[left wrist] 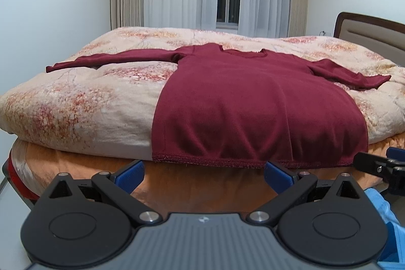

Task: Fold small clothes
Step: 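Move the right tool to the sweater's sleeve cuff and close on it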

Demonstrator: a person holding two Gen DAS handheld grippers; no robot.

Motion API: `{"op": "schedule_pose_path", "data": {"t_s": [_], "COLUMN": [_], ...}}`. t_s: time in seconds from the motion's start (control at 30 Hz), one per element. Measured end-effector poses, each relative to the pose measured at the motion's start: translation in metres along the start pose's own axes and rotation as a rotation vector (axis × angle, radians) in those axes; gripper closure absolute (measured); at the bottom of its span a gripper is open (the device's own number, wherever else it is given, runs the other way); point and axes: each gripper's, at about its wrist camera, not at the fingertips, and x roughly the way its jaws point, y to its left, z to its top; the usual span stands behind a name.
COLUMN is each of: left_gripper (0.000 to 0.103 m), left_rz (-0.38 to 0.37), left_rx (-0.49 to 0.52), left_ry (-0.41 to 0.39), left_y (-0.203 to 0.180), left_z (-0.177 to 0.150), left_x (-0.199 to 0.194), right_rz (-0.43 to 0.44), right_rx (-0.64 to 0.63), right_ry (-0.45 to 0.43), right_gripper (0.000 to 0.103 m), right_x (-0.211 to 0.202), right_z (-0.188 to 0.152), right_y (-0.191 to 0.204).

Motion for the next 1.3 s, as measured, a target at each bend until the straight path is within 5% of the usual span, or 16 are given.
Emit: {"op": "schedule_pose_path", "data": {"t_s": [0.53,0.93,1.3], "left_gripper": [0.000,0.000,0.000], "left_rz": [0.054,0.063,0.052], "left_rx": [0.060,0.176,0.193], "left_ry": [0.005,-0.039,-0.050], "left_y": [-0.028,-0.080,-0.125], "left_z": [0.094,0.195,0.256], "left_x": [0.058,0.156,0.255], "right_rz": [-0.035,-0.227,-0.440], "right_rx": [-0.023,0.106,0.233], "right_ry": [-0.041,-0.141,-0.133], "right_gripper": [0.000,0.000,0.000], "right_x": [0.049,0.121,0.174], "right_z": [0.063,0.143,0.186], "right_y": [-0.046,-0.177,-0.307]}}
